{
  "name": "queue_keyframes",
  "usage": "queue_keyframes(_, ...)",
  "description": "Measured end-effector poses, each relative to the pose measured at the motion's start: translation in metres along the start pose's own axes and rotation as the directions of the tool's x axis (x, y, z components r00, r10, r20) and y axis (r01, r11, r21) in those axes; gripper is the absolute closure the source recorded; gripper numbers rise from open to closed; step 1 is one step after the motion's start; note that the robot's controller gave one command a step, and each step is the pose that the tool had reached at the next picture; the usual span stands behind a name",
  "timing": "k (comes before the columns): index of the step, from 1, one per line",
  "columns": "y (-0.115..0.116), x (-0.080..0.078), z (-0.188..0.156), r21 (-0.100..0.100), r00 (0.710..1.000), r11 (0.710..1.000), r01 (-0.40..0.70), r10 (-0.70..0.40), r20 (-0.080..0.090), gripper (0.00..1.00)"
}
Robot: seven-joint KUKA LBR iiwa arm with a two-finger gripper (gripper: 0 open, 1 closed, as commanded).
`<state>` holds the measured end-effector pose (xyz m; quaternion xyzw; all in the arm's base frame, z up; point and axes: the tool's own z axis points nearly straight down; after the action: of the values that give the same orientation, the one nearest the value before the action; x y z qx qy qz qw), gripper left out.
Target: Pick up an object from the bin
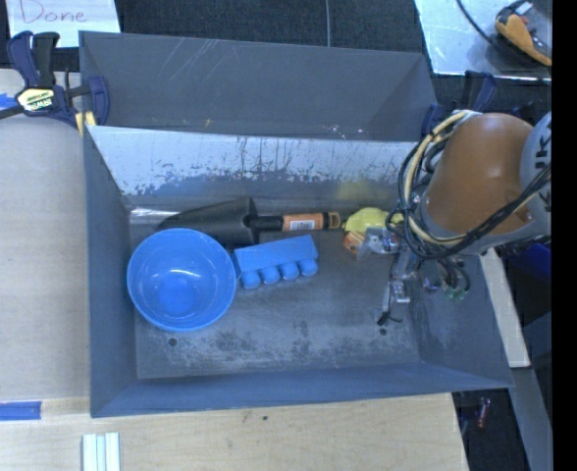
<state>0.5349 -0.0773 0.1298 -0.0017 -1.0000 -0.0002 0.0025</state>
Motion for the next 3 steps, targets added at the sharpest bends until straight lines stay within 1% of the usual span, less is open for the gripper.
queue_keyframes(1, 0.0, -0.002, -0.005, 0.001, 1.0, 1.0, 0.004, -0.004, 0.008, 0.0)
queue_keyframes(2, 0.151, -0.052, 0.007, 0.0, 1.0, 1.0, 0.016, -0.016, 0.01, 0.0)
queue_keyframes(3, 0.139, -0.07, -0.002, 0.006, 0.961, 0.961, 0.277, -0.277, 0.013, 0.0)
